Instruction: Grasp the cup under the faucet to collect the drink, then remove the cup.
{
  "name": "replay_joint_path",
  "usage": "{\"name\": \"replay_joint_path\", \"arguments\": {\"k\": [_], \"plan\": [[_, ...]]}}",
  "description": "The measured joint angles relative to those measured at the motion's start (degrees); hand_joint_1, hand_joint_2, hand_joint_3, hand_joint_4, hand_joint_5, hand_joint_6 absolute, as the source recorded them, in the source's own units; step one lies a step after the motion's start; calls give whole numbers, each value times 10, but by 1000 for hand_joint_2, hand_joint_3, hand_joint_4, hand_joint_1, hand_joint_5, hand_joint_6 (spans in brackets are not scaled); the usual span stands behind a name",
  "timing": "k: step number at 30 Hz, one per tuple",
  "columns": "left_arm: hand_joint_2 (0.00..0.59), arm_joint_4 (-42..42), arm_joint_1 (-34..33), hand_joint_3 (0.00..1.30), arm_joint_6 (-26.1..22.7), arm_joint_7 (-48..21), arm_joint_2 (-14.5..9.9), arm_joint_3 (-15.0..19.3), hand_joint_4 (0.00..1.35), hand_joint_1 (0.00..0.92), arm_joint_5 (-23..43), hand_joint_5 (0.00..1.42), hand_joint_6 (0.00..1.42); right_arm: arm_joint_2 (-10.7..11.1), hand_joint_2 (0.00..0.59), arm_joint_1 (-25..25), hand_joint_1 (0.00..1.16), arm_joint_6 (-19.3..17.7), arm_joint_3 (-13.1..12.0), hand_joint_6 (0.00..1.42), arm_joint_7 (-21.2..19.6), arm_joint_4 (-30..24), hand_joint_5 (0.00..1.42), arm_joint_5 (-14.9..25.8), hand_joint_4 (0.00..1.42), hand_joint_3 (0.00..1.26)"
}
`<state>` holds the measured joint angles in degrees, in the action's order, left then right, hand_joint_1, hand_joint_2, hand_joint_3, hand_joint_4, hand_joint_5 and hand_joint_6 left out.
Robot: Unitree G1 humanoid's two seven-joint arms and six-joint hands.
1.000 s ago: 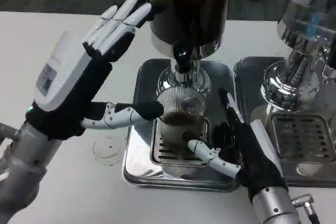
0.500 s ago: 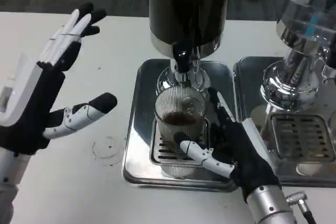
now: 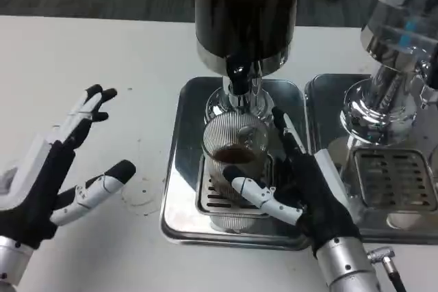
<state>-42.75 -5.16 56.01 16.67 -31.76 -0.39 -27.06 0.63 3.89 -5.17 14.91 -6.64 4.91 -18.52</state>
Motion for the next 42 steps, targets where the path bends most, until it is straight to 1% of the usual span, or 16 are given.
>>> {"name": "replay_joint_path", "arguments": {"k": [3, 6, 10, 14, 19, 22, 24, 28, 42], "plan": [[150, -19, 1, 127, 0, 12, -6, -14, 3, 0, -31, 216, 89, 0, 194, -7, 673, -4, 1, 0, -9, 5, 0, -13, 0, 0], [153, -34, 0, 127, 0, 20, -9, -27, 4, 0, -47, 218, 90, -2, 188, -13, 690, -8, 1, 0, -11, 17, 0, -13, 0, 0], [155, -37, 0, 138, 0, 26, -11, -32, 31, 0, -49, 220, 90, -5, 186, -14, 698, -12, 1, 0, -11, 23, 0, -12, 0, 0], [156, -37, -1, 155, 0, 27, -11, -39, 55, 0, -49, 231, 90, -7, 186, -15, 737, -14, 4, 0, -11, 35, 0, -11, 0, 0], [157, -37, -1, 175, 0, 26, -11, -47, 80, 0, -49, 231, 97, -8, 181, -15, 766, -20, 9, 0, -11, 38, 0, -6, 0, 0], [157, -37, -1, 177, 0, 26, -11, -49, 85, 0, -48, 231, 101, -9, 177, -15, 785, -21, 15, 0, -11, 39, 0, -5, 0, 0], [158, -37, -1, 178, 0, 26, -11, -49, 98, 0, -48, 231, 103, -11, 175, -15, 814, -24, 16, 0, -11, 42, 0, -2, 0, 0], [158, -37, -1, 178, 0, 26, -11, -49, 113, 0, -47, 231, 104, -12, 174, -22, 830, -31, 15, 21, -11, 54, 0, -1, 0, 0], [159, -36, 3, 202, 0, 26, -11, -49, 156, 0, -42, 241, 105, -25, 173, -41, 826, -52, 6, 78, -18, 86, 0, 12, 0, 0]]}}
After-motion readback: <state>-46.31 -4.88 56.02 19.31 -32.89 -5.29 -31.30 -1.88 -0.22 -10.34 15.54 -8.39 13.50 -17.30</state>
